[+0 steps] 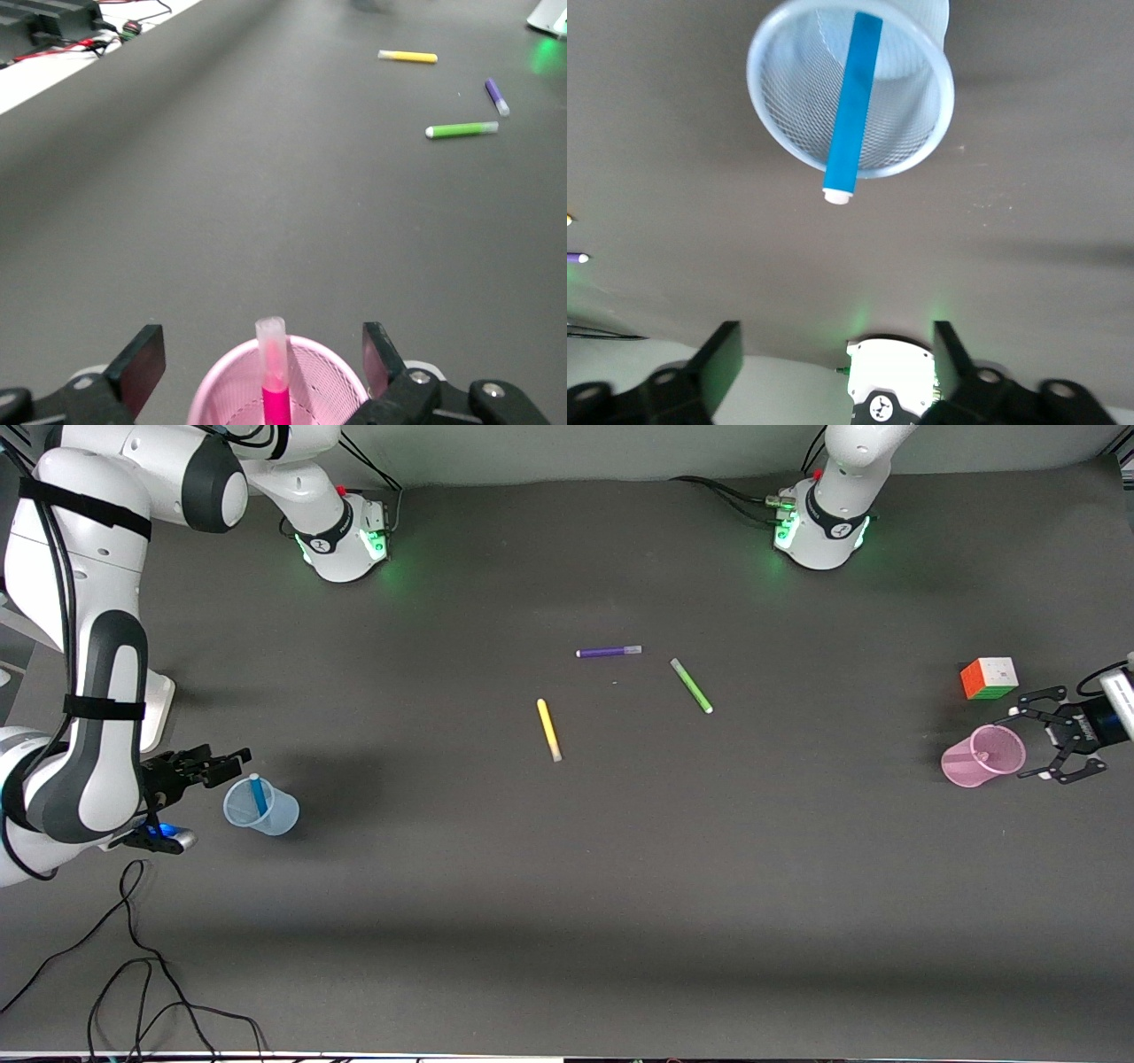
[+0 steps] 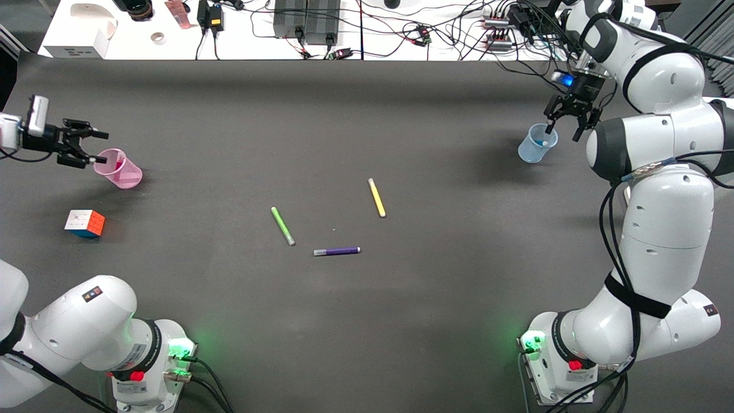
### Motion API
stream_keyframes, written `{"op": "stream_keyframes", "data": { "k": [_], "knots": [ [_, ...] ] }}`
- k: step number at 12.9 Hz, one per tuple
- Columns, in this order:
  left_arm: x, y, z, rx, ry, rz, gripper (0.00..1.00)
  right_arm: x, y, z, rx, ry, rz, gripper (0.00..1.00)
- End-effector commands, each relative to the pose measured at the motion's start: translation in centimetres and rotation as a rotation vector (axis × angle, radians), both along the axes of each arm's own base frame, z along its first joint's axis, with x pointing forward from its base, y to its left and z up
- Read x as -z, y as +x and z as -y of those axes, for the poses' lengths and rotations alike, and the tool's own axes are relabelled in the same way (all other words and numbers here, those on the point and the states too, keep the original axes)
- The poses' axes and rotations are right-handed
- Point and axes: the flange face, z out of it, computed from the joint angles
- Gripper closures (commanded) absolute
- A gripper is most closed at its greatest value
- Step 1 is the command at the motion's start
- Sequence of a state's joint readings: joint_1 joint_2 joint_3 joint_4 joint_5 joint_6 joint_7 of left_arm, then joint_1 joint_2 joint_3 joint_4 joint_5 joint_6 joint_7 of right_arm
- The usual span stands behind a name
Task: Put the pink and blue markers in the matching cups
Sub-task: 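Lower the blue marker into the blue cup while the left gripper lowers pink marker, then open both grippers and raise them away from the cups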
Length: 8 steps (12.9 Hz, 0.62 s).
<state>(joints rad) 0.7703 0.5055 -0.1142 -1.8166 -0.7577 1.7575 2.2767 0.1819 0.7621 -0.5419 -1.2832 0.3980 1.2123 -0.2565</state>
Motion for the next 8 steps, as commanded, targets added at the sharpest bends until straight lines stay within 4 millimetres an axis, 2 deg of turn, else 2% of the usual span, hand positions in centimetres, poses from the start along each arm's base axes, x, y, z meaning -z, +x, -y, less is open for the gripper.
{"op": "stream_keyframes", "data": {
  "k": [1, 3, 5, 8],
  "knots": [
    [-7.2, 0.7, 1.6, -0.041, 0.053, -0.054, 0.01, -5.5, 0.7, -1.6, -0.032, -0.013, 0.077, 0.00],
    [-13.1, 1.3, 3.6, -0.098, 0.136, -0.137, 0.01, -10.0, 0.3, -3.0, -0.021, -0.086, 0.122, 0.00],
    [-19.0, 1.8, 7.2, -0.159, 0.223, -0.212, 0.01, -13.6, -0.2, -3.7, 0.006, -0.138, 0.189, 0.00],
    [-25.9, 2.1, 14.1, -0.258, 0.321, -0.325, 0.01, -16.1, -1.7, -4.5, 0.031, -0.186, 0.311, 0.00]
  ]
}}
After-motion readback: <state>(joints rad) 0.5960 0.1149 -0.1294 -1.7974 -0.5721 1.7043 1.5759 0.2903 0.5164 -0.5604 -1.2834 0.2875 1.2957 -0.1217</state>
